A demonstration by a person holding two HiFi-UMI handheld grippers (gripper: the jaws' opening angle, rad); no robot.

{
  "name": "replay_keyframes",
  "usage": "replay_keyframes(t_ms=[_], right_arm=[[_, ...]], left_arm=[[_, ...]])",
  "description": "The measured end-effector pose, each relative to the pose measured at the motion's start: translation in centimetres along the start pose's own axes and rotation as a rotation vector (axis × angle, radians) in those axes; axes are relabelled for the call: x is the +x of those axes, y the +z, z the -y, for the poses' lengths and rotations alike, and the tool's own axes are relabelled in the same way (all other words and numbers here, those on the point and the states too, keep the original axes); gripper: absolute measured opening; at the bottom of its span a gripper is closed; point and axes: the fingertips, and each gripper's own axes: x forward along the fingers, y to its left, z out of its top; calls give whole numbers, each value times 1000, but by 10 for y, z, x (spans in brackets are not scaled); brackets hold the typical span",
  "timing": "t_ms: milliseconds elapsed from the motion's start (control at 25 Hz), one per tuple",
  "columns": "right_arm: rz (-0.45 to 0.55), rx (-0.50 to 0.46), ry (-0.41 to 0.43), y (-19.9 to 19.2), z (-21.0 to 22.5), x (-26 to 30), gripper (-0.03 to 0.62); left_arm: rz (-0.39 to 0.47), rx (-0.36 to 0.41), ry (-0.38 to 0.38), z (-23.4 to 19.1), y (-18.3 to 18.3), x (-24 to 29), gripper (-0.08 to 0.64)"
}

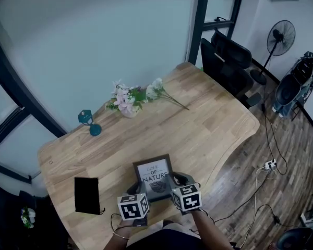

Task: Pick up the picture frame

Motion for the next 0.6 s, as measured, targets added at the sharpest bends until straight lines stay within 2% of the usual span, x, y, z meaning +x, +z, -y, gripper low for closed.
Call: replay_keyframes(t_ms=[600], right_arm=[[103,-14,0,21,-7,-41,69]], left_arm=[[99,56,-9,21,18,-39,71]])
